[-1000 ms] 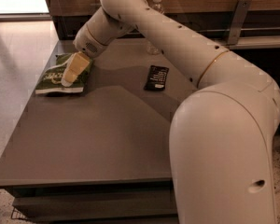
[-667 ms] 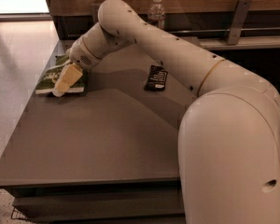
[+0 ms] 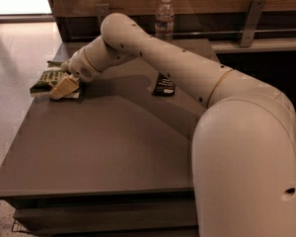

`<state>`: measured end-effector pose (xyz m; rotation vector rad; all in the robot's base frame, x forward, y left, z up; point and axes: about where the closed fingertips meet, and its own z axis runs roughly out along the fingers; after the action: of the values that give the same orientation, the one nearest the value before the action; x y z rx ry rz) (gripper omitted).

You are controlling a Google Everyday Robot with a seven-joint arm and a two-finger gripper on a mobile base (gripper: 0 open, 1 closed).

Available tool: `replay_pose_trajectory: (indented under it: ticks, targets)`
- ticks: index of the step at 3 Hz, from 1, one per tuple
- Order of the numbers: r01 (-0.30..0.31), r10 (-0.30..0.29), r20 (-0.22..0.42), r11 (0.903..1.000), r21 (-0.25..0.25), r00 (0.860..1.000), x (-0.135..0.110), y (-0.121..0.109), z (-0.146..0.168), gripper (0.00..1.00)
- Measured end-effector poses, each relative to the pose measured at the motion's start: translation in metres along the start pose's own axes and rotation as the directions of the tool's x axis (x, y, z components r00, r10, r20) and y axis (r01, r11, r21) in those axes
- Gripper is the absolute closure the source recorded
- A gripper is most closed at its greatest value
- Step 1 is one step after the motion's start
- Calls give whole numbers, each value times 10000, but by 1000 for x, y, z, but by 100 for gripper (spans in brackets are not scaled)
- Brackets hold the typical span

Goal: Pick green jalapeno chip bag

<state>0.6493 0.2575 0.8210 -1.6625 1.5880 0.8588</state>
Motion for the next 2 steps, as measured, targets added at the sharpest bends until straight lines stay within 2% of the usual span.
replay_pose_trajectory:
  ticks: [1, 2]
  targets:
    - [2, -2, -7, 10000, -30, 10000, -1, 1, 1, 78]
    - [2, -2, -7, 10000, -30, 10000, -4, 1, -1, 100]
